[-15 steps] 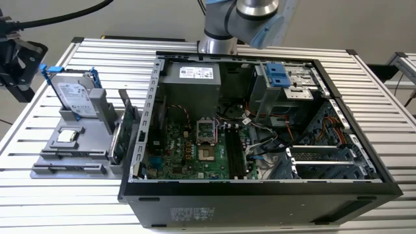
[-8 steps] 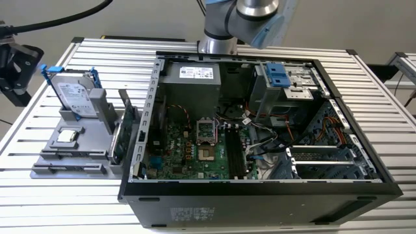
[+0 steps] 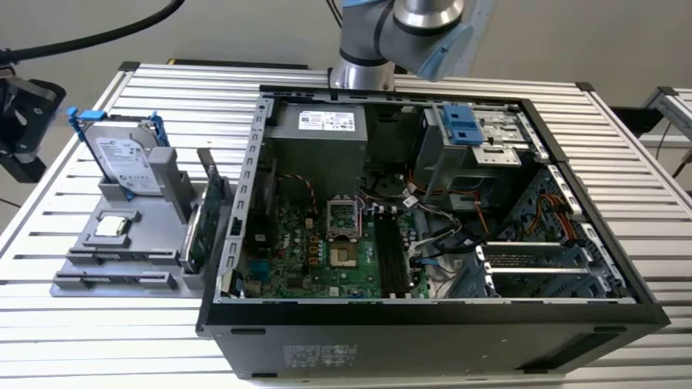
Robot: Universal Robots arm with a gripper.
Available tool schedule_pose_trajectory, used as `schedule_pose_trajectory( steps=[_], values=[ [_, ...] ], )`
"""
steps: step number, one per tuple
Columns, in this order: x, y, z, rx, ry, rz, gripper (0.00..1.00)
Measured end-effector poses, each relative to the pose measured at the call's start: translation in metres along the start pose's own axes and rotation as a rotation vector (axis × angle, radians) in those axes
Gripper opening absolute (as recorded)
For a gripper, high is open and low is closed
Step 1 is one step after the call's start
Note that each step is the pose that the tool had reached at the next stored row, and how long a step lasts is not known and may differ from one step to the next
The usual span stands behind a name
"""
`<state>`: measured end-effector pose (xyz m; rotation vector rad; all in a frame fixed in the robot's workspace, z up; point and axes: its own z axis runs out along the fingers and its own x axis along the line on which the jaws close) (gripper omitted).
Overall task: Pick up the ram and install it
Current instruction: 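Pick up the ram and move it above insertion slot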
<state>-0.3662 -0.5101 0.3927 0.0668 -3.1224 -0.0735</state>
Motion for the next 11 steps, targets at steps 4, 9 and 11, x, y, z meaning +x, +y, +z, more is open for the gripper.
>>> schedule_pose_trajectory(
  steps=[4,9,11],
  values=[
    [0.0015,-0.0017,0.0000,0.0000,-0.0001,0.000,0.00],
    [0.0024,-0.0018,0.0000,-0.0001,-0.0001,0.000,0.00],
    [0.0025,-0.0018,0.0000,0.0000,0.0000,-0.001,0.00]
  ],
)
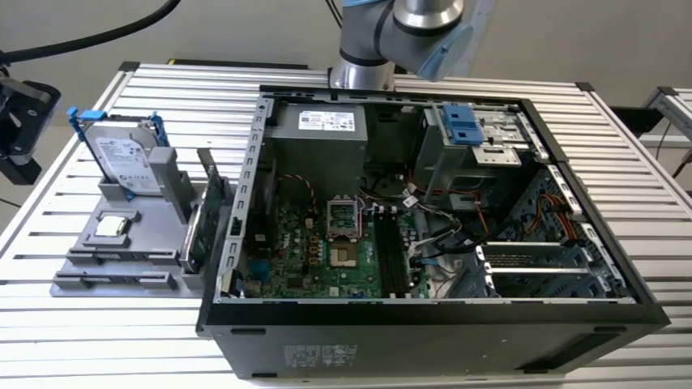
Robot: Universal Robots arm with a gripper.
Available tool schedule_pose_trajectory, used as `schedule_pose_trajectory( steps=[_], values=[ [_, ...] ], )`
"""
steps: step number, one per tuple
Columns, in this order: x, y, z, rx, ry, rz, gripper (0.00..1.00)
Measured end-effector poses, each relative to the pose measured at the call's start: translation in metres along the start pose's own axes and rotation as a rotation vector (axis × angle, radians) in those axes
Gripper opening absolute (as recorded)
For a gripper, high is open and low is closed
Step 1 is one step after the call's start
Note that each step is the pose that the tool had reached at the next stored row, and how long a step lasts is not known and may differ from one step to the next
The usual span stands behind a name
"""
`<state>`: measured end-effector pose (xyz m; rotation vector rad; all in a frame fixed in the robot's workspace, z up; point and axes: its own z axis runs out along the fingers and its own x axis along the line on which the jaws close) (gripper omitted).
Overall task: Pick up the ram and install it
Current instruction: 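Pick up the ram and move it above insertion slot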
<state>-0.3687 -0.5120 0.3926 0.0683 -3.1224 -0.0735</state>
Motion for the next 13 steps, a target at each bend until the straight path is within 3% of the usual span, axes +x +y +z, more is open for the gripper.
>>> schedule_pose_trajectory(
  steps=[13],
  values=[
    [0.0001,0.0000,0.0000,0.0002,0.0005,-0.011,0.00]
  ],
)
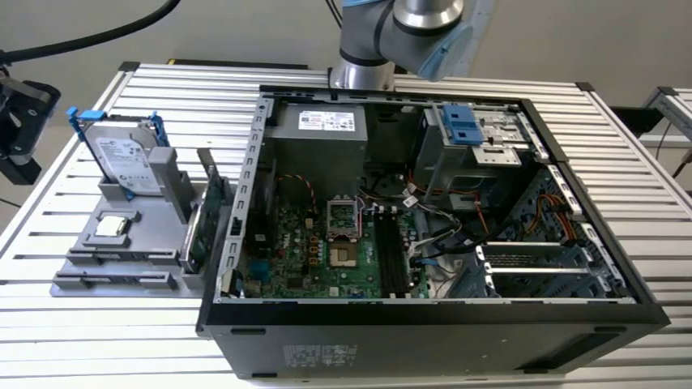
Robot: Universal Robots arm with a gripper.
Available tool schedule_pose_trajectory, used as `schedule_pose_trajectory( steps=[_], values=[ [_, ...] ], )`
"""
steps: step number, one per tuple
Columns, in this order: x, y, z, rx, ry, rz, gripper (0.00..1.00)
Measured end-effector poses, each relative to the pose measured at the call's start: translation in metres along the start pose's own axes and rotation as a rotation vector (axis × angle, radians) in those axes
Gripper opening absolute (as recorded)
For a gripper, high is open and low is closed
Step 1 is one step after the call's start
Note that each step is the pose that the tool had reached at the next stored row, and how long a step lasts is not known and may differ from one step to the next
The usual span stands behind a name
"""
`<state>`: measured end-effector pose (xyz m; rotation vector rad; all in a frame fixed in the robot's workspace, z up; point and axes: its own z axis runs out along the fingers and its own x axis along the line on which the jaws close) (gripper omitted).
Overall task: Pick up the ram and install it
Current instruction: 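Pick up the ram and move it above insertion slot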
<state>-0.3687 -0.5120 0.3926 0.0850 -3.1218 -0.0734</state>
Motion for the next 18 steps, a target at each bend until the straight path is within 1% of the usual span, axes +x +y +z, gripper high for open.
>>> schedule_pose_trajectory(
  steps=[9,18],
  values=[
    [-0.0001,-0.0001,0.0000,0.0009,0.0027,-0.057,0.00],
    [0.0000,0.0000,0.0000,0.0017,0.0049,-0.105,0.00]
  ],
)
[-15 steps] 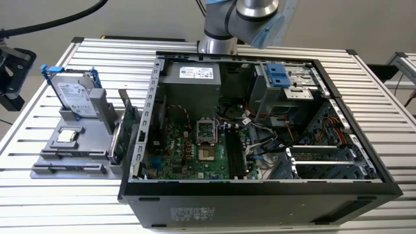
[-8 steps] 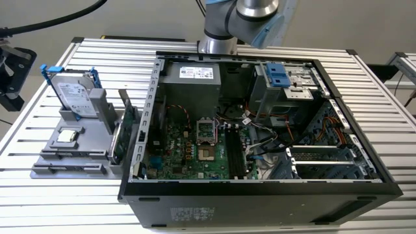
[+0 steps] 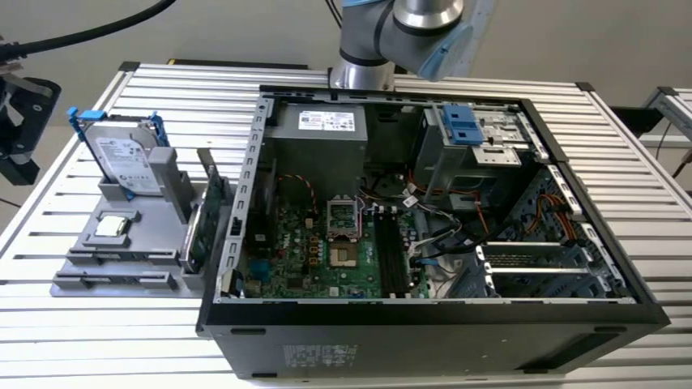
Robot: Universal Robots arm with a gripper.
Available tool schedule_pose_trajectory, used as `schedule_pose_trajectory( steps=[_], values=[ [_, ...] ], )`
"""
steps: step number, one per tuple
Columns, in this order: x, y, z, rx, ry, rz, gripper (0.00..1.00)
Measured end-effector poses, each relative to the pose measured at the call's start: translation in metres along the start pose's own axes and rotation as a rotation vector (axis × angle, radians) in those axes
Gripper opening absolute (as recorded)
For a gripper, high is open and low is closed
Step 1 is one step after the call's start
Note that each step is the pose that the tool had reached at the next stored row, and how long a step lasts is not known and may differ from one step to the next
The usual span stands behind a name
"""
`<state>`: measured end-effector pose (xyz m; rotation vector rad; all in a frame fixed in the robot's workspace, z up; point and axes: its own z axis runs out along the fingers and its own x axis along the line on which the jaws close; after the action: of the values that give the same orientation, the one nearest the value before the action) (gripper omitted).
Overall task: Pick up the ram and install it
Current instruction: 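Pick up the ram and move it above insertion slot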
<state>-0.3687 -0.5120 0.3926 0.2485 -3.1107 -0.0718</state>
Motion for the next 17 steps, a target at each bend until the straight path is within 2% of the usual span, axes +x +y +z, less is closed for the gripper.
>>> schedule_pose_trajectory(
  steps=[8,17],
  values=[
    [0.0000,0.0000,0.0000,0.0008,0.0021,-0.045,0.00],
    [0.0000,0.0000,0.0000,0.0025,0.0061,-0.125,0.00]
  ],
)
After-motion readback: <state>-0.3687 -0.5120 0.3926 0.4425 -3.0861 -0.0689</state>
